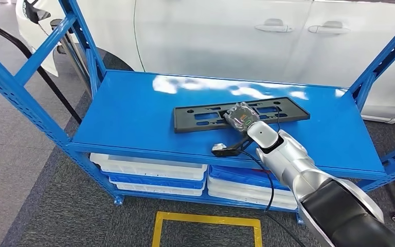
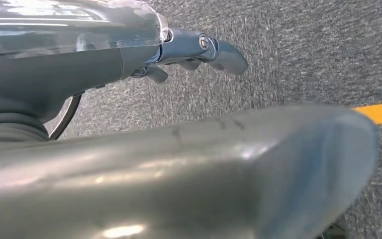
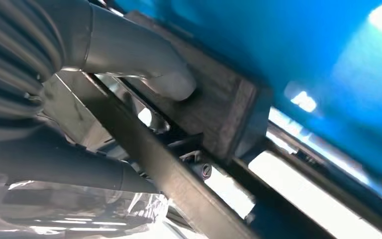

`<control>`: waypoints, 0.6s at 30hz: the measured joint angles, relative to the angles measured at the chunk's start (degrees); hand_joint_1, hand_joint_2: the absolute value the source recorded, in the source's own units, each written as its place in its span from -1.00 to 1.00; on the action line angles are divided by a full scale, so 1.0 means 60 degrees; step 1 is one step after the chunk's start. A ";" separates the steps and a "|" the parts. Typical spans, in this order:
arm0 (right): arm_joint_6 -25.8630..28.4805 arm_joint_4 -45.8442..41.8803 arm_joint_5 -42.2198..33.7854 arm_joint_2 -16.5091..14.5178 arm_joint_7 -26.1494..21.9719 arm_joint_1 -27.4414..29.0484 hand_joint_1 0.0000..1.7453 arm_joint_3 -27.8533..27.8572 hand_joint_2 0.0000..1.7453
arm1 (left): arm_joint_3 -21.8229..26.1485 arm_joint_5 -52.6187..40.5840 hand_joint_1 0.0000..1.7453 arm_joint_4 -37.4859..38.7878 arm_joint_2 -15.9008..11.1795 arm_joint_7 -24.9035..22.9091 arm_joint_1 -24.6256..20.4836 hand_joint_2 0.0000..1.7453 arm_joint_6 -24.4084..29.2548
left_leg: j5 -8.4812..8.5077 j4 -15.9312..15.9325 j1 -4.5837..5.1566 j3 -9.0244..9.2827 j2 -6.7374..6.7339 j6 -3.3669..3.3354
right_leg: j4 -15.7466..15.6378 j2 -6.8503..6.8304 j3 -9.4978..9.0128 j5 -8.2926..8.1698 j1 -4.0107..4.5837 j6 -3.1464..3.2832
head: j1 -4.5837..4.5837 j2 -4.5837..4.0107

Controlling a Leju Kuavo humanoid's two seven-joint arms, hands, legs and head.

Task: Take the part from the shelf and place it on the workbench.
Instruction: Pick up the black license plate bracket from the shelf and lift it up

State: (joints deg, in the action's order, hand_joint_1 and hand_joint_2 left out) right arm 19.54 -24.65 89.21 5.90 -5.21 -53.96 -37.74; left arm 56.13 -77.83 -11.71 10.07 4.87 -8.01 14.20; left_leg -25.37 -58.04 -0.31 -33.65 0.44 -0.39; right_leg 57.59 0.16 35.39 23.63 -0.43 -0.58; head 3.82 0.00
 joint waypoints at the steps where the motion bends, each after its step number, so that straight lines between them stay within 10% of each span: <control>1: -0.0002 -0.0018 -0.0016 0.0000 -0.0035 -0.0009 1.00 -0.0005 1.00 | -0.0004 0.0000 -1.00 -0.0001 -0.0001 0.0004 -0.0005 -1.00 0.0003 | -0.0098 -0.0112 -0.0001 -0.0035 -0.0005 0.0048 | -0.0038 -0.0006 -0.0032 -0.0009 -0.0025 0.0061 | 0.0000 0.0000; 5: 0.0034 -0.0058 -0.0107 0.0002 -0.0084 0.0002 1.00 -0.0014 1.00 | -0.0008 0.0005 -1.00 0.0000 -0.0003 0.0011 0.0002 -1.00 0.0009 | -0.1152 -0.2266 -0.0035 -0.1033 -0.0015 0.0169 | -0.0092 -0.0027 -0.0091 0.0001 -0.0035 0.0191 | 0.0000 0.0000; 7: 0.0091 -0.0062 -0.0232 -0.0005 -0.0099 0.0024 1.00 -0.0009 1.00 | -0.0011 0.0006 -1.00 0.0001 -0.0003 0.0004 0.0015 -1.00 0.0016 | -0.1147 -0.2766 -0.0046 -0.1320 -0.0016 0.0187 | -0.0074 -0.0021 -0.0098 0.0018 -0.0027 0.0196 | 0.0000 0.0000; 9: 0.0168 -0.0092 -0.0431 -0.0027 -0.0130 0.0022 1.00 0.0033 1.00 | -0.0014 0.0012 -1.00 0.0000 -0.0005 -0.0040 0.0006 -1.00 0.0053 | -0.0514 -0.1856 -0.0055 -0.0951 -0.0020 0.0163 | -0.0029 -0.0011 -0.0117 0.0058 -0.0029 0.0169 | 0.0000 0.0000; 13: 0.0430 -0.0449 -0.1159 -0.0140 -0.0607 -0.0194 1.00 0.0247 1.00 | -0.0015 0.0080 -1.00 -0.0001 -0.0018 -0.0099 -0.0019 1.00 0.0252 | 0.0077 -0.0205 -0.0010 -0.0273 -0.0012 0.0016 | 0.0153 0.0039 0.0002 0.0135 0.0020 0.0008 | 0.0000 0.0000; 18: -0.0422 -0.2766 -0.5399 -0.0244 -0.2387 -0.0492 1.00 0.1032 1.00 | -0.0101 -0.0009 -1.00 0.0000 -0.0009 0.0241 -0.0062 1.00 0.0548 | 0.0151 -0.0100 -0.0065 -0.0267 -0.0010 -0.0225 | 0.0930 0.0019 0.0388 0.0666 -0.0053 -0.0236 | -0.0002 0.0000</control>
State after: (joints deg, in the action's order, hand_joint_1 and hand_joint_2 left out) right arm 17.01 -41.25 56.82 4.44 -19.53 -56.91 -31.54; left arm 55.52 -77.89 -11.71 10.02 6.32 -8.38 17.48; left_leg -24.46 -58.64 -0.70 -35.26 0.38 -1.74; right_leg 63.17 0.27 37.72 27.62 -0.75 -1.99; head 3.81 0.00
